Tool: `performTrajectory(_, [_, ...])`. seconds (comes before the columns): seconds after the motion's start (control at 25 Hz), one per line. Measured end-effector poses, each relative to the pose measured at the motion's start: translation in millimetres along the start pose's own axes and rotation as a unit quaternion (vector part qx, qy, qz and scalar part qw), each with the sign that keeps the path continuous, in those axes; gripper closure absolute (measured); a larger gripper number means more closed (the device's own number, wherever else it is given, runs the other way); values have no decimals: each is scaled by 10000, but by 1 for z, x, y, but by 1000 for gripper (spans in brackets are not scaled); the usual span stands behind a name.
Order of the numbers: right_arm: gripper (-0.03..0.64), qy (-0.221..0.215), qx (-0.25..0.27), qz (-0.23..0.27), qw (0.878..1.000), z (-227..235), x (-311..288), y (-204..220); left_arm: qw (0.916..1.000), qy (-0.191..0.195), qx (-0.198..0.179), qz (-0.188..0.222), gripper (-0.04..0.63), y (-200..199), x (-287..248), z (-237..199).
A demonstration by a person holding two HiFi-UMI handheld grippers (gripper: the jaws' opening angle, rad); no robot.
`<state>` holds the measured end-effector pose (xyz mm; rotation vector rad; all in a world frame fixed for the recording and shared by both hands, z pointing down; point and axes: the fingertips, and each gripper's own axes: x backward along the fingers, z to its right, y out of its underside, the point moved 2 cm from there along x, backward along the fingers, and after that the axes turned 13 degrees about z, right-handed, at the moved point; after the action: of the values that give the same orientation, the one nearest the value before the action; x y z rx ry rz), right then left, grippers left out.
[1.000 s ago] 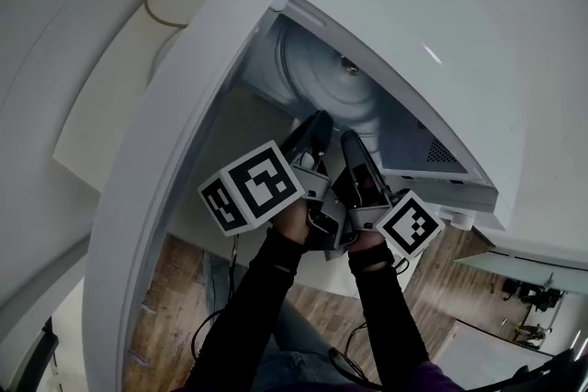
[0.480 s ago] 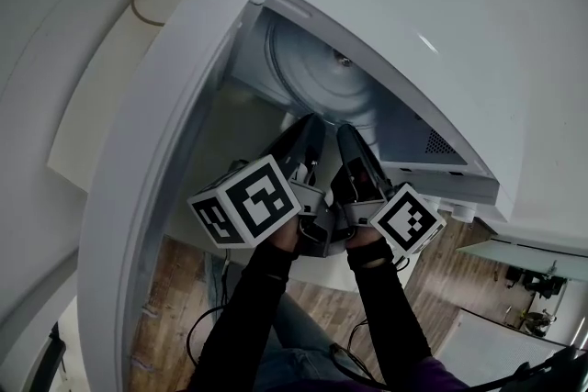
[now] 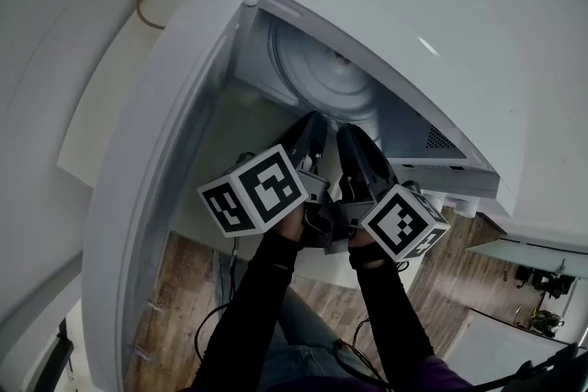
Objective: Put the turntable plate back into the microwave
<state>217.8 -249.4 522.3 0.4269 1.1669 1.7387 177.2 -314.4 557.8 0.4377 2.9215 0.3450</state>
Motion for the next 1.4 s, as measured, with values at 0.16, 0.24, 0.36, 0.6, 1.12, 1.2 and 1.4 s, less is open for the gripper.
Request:
performTrajectory(0.16, [538, -107, 262, -11, 9996, -4, 7, -5, 9985, -196, -480, 156, 589, -3, 10, -2])
performTrajectory(0.24, [538, -267, 401, -7, 9988, -12, 13, -11, 9976, -140, -639, 242, 589, -2, 19, 3])
performTrajectory(0.36, [575, -771, 489, 88, 9958, -39, 30, -27, 9922, 154, -1170, 409, 589, -5, 38, 26])
performTrajectory(0.6, [595, -1284, 1436, 607, 9794, -96, 74, -80, 9445, 992, -2915, 1142, 589, -26, 87, 118])
performTrajectory(1.12, [606, -1607, 3260, 2691, 8919, -185, 184, -207, 7561, 2016, -5657, 2603, 589, -43, 185, 321])
performTrajectory(1.2, [606, -1616, 3393, 2858, 8815, -191, 196, -219, 7412, 2142, -5759, 2703, 589, -38, 192, 340])
performTrajectory(1.4, [606, -1549, 3822, 3247, 8511, -200, 223, -237, 7345, 2243, -5845, 2621, 589, -19, 203, 353])
